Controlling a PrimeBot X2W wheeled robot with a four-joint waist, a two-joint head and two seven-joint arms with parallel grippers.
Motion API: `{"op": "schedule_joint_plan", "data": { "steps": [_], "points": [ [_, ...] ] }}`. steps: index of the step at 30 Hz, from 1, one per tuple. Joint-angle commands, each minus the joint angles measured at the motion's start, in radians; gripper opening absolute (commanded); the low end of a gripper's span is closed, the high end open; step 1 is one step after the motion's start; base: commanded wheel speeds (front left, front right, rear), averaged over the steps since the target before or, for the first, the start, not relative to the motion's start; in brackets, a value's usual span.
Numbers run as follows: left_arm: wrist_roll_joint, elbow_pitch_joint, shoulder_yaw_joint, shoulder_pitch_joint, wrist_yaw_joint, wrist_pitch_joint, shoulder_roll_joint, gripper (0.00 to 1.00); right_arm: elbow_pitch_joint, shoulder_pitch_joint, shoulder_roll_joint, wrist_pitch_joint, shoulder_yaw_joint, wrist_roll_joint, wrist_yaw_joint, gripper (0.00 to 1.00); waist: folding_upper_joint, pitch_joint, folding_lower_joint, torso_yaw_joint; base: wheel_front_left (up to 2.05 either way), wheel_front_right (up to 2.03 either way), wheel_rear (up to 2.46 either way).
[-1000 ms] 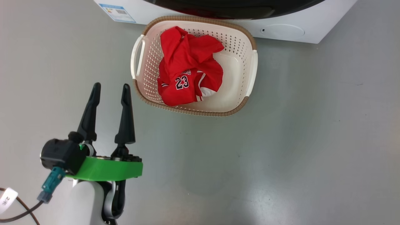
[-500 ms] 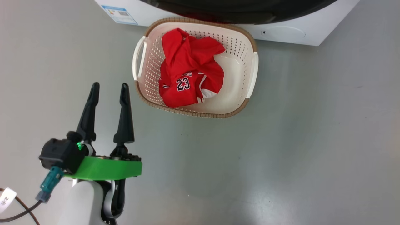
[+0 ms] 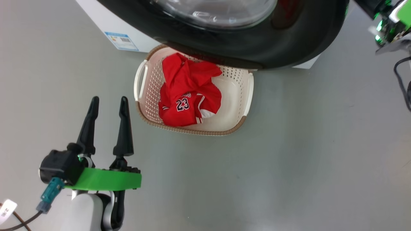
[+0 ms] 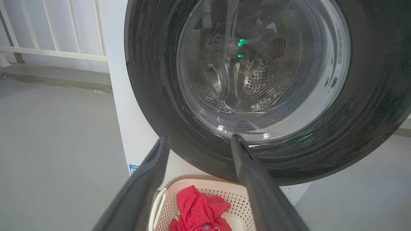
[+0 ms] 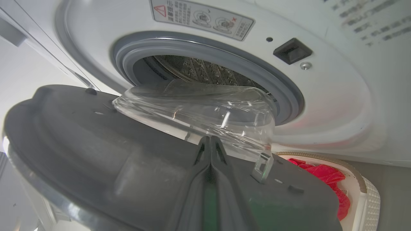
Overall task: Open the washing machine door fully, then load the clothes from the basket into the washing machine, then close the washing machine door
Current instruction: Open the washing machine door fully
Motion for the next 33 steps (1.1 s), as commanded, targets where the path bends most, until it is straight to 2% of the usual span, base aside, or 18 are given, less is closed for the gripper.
{"op": "schedule_joint_plan", "data": {
  "steps": [1,9,23,26,27,28,33],
  "points": [
    [0.015,-0.017,0.039,0.015,-0.005,-0.005,0.020,1.00,-0.040,0.031,0.028,0.012,0.017,0.008,0.002,0.00,0.0000,-0.026,0.0000,-0.010,0.00,0.00,0.00],
    [0.021,-0.011,0.050,0.031,-0.013,-0.005,0.020,1.00,-0.048,0.085,0.041,0.024,0.020,0.005,0.002,0.00,0.0000,-0.055,0.0000,-0.017,0.00,0.00,0.00],
    [0.031,-0.004,0.058,0.047,-0.020,-0.005,0.020,1.00,-0.052,0.122,0.034,-0.029,-0.002,-0.032,0.002,0.00,0.0000,-0.089,0.0000,-0.029,0.00,0.00,0.00],
    [0.035,0.000,0.061,0.055,-0.023,-0.005,0.020,1.00,-0.061,0.142,0.027,-0.048,-0.014,-0.036,0.002,0.53,0.0000,-0.105,0.0000,-0.035,0.00,0.00,0.00],
    [0.036,0.001,0.062,0.058,-0.024,-0.005,0.020,1.00,-0.065,0.150,0.025,-0.054,-0.018,-0.037,0.002,0.90,0.0000,-0.111,0.0000,-0.038,0.00,0.00,0.00],
    [0.038,0.003,0.063,0.061,-0.025,-0.005,0.020,1.00,-0.071,0.159,0.024,-0.061,-0.021,-0.039,0.002,1.00,0.0000,-0.117,0.0000,-0.040,0.00,0.00,0.00],
    [0.045,0.010,0.069,0.073,-0.032,-0.005,0.020,1.00,-0.134,0.218,0.012,-0.109,-0.032,-0.062,0.002,1.00,0.0000,-0.147,0.0000,-0.054,0.00,0.00,0.00]
  ]
}}
